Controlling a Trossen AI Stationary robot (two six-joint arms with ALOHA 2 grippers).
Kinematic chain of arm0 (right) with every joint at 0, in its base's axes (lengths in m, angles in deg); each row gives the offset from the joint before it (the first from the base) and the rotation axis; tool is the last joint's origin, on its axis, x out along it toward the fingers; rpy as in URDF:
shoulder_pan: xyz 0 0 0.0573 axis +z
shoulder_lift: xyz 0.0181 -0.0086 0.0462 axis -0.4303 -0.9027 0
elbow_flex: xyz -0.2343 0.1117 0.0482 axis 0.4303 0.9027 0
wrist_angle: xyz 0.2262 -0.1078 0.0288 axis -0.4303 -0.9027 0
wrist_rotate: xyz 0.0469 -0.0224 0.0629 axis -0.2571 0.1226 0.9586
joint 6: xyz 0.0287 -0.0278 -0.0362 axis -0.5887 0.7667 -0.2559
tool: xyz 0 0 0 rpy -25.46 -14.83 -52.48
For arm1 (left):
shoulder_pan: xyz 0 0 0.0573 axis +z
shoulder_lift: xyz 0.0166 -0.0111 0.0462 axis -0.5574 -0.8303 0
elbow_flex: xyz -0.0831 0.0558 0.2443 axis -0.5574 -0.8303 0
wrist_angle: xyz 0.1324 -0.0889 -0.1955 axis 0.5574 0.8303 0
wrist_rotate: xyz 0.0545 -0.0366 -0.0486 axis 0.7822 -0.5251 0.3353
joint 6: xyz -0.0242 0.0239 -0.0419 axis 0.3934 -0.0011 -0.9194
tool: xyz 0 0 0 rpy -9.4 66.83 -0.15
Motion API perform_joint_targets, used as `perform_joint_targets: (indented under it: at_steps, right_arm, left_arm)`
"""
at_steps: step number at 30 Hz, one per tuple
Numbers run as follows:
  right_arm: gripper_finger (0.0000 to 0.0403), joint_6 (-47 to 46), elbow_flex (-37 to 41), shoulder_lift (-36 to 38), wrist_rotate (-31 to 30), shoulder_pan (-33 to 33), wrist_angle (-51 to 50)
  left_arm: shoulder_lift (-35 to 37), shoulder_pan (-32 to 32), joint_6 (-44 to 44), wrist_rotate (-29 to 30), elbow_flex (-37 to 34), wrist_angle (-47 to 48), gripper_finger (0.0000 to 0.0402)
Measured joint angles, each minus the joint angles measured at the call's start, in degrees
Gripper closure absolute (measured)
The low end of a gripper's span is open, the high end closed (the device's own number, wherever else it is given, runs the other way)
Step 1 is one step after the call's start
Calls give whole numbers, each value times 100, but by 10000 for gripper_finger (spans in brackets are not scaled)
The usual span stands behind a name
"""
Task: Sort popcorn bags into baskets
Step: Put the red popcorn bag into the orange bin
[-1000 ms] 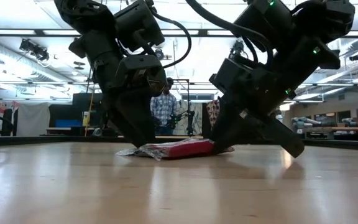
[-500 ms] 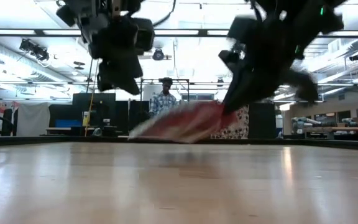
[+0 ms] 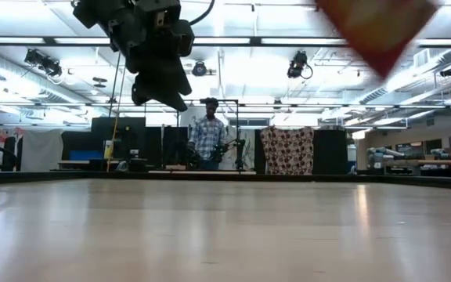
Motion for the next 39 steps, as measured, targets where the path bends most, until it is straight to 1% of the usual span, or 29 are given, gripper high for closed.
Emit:
perform_joint_targets:
  at_steps: [4,9,14,18,21,22,24,27,32,39]
  right_arm:
    - [401,-1033,-60,389,1281,11,-573]
    - [400,-1833,-58,778,2600,172,-2004]
    - [400,-2048,-56,936,3365,238,-3629]
    - [400,-1797,-56,900,3481,238,-4848]
    - [400,-1615,-51,772,3482,238,-5408]
    - [400,-1625,-45,707,3497,238,-5432]
    - [400,-1835,-30,601,3718,243,-5379]
    - [400,-1838,-30,350,3905,307,-5409]
    - [400,-1349,-30,-107,3940,459,-5408]
    - [400,-732,-30,-982,3928,544,-5410]
  left_arm:
    - [0,114,251,9,0,-15,230]
    - [0,224,456,9,0,-22,230]
    - [0,278,620,9,0,-169,230]
    - [0,278,636,31,2,-362,230]
    - [0,278,636,31,2,-438,230]
    - [0,278,633,32,2,-440,230]
    - [0,278,633,34,2,-447,230]
    - [0,278,641,34,2,-445,230]
    - [0,278,707,31,4,-480,230]
    - [0,275,714,29,4,-487,230]
